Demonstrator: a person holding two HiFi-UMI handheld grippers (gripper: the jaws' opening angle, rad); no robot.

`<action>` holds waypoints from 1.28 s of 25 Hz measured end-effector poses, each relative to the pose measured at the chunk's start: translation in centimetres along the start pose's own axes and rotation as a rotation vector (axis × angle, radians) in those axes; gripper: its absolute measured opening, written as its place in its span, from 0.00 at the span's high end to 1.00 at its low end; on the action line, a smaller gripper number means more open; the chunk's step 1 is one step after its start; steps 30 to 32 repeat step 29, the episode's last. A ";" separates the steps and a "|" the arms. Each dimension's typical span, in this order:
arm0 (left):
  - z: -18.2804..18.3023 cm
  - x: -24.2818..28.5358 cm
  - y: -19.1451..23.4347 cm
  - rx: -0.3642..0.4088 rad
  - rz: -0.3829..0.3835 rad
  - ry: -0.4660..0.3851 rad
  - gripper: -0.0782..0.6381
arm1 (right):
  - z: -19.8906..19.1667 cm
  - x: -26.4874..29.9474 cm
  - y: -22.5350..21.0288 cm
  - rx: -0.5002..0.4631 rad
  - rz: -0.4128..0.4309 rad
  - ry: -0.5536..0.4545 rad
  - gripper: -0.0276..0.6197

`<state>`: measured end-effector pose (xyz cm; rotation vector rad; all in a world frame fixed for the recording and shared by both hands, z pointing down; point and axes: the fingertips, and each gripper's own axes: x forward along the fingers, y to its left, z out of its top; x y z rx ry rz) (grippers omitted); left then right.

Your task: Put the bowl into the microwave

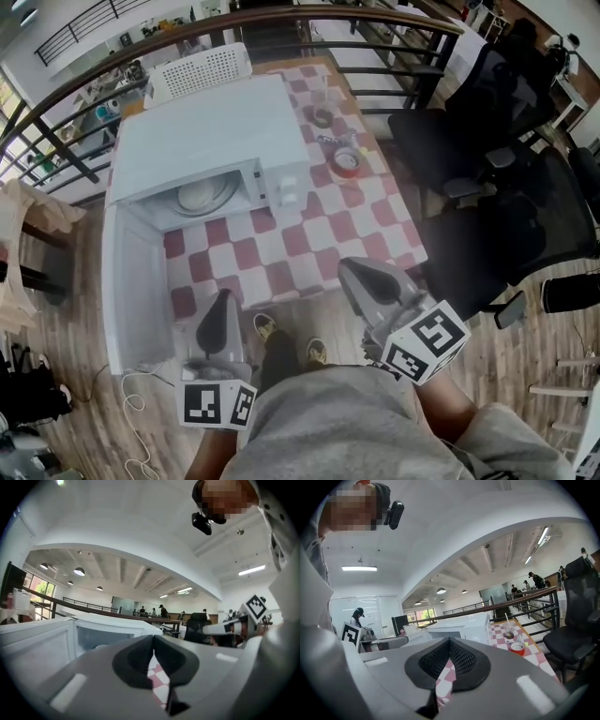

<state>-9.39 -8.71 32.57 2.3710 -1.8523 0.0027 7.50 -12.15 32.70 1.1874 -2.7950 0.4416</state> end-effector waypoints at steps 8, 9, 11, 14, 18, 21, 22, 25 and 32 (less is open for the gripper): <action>1.7 -1.6 -1.1 0.006 0.028 -0.023 0.88 | -1.2 -1.6 0.3 -0.038 -0.004 0.033 0.96; 1.8 -1.6 -1.2 0.006 0.029 -0.025 0.88 | -1.1 -1.7 0.2 -0.035 -0.003 0.030 0.96; 1.9 -1.7 -1.4 0.016 0.031 -0.027 0.87 | -0.8 -1.6 0.2 -0.029 0.004 0.023 0.96; 2.0 -1.6 -1.7 0.045 0.031 -0.025 0.87 | -0.5 -1.5 0.3 -0.031 0.014 0.017 0.96; 2.2 -1.4 -1.5 0.039 0.037 -0.032 0.87 | -0.4 -1.2 0.3 -0.034 0.016 0.015 0.96; 2.4 -1.3 -1.2 0.039 0.043 -0.034 0.88 | -0.4 -0.9 0.4 -0.033 0.018 0.014 0.96; 2.5 -1.3 -1.1 0.042 0.044 -0.035 0.87 | -0.3 -0.8 0.4 -0.032 0.019 0.014 0.96; 2.6 -1.1 -0.9 0.046 0.053 -0.040 0.88 | -0.3 -0.7 0.4 -0.032 0.022 0.015 0.96; 2.7 -1.0 -0.5 0.049 0.061 -0.042 0.88 | -0.3 -0.3 0.3 -0.036 0.024 0.016 0.96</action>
